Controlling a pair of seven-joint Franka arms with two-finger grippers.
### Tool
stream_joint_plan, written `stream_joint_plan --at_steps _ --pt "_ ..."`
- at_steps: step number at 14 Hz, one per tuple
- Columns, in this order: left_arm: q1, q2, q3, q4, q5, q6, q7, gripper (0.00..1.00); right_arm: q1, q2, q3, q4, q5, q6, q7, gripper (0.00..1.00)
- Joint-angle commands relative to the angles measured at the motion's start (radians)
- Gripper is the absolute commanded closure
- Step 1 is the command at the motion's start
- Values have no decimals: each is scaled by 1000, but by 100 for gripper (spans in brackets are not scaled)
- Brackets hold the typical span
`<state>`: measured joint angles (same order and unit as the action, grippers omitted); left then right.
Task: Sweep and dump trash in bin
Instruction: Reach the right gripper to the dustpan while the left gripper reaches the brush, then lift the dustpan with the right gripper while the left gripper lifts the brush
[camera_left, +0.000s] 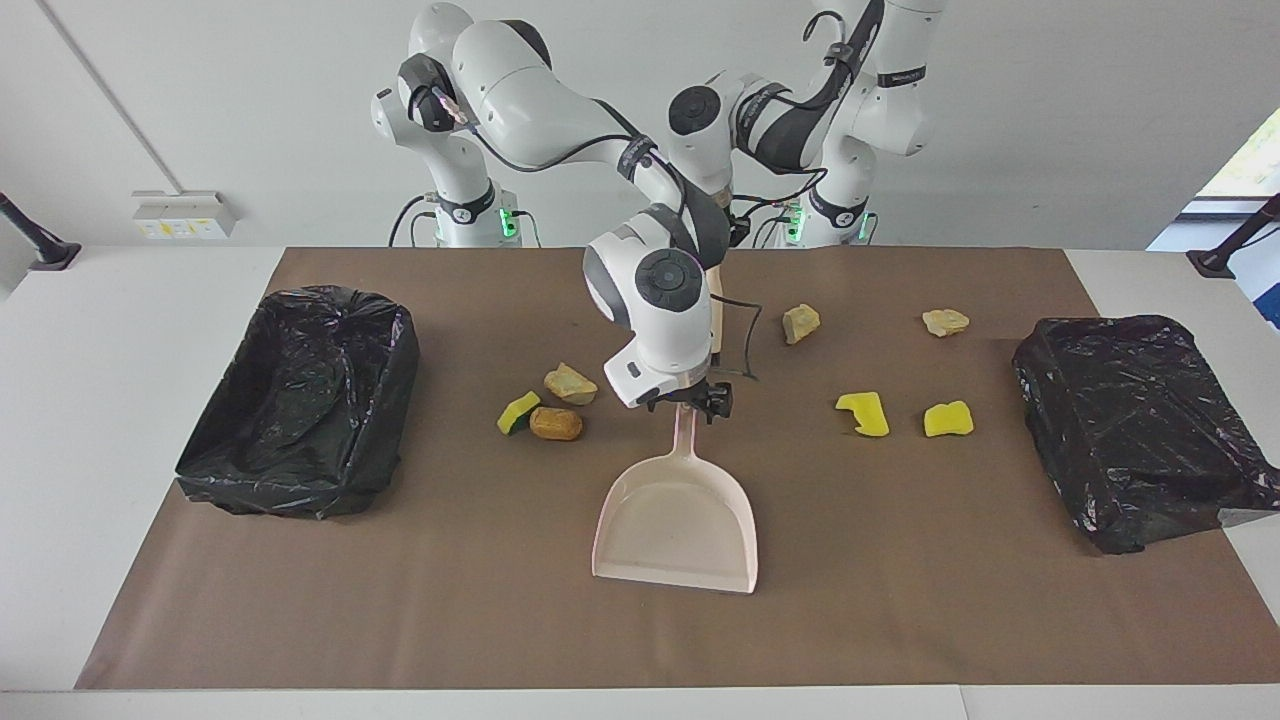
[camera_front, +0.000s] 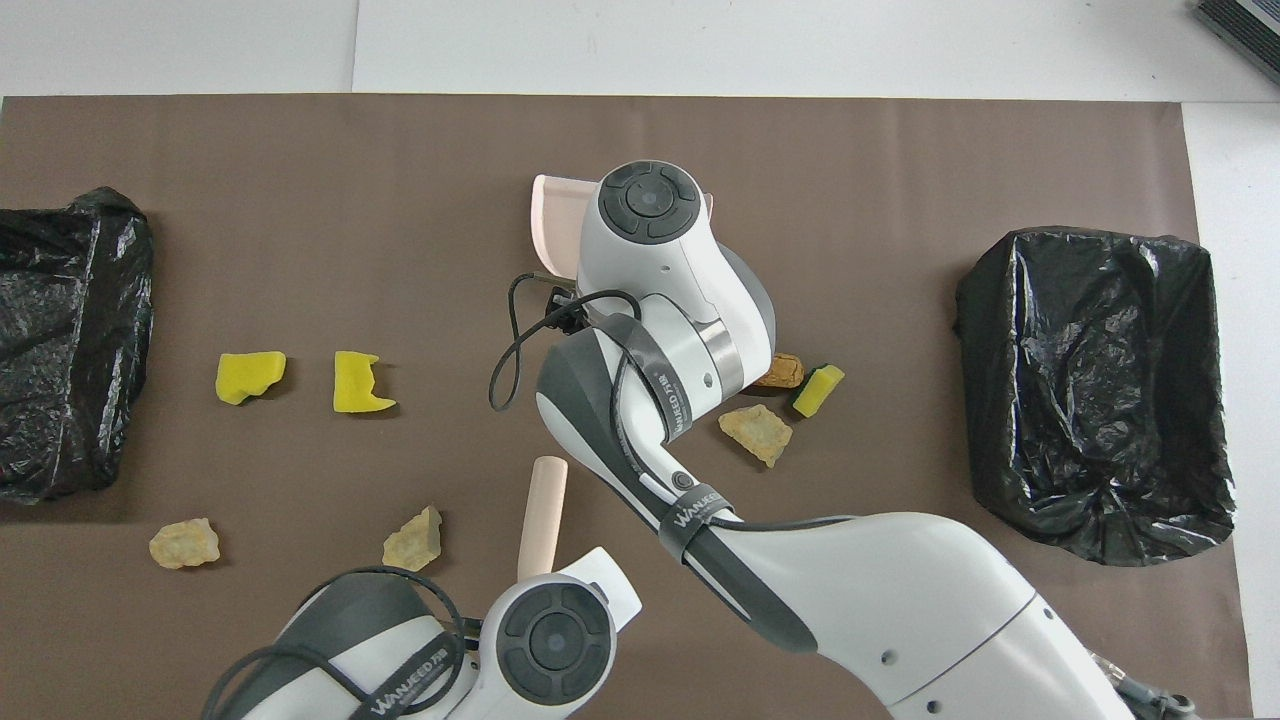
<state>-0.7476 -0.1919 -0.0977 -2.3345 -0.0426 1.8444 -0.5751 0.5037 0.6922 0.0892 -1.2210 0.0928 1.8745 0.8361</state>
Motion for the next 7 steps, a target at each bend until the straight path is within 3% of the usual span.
stream_joint_plan --at_steps 1,2,6,7 --pt "65 -167 -5 -181 -6 21 128 100 5 -5 12 -23 25 26 -15 41" --pt "111 -207 -5 -247 -6 54 179 100 9 -3 12 -26 25 32 -15 41" --pt "301 -204 -5 -261 -6 64 407 100 10 -8 12 -51 19 51 -15 41" --pt "362 -178 -5 -250 3 88 497 100 10 -8 11 -51 10 48 -19 51"
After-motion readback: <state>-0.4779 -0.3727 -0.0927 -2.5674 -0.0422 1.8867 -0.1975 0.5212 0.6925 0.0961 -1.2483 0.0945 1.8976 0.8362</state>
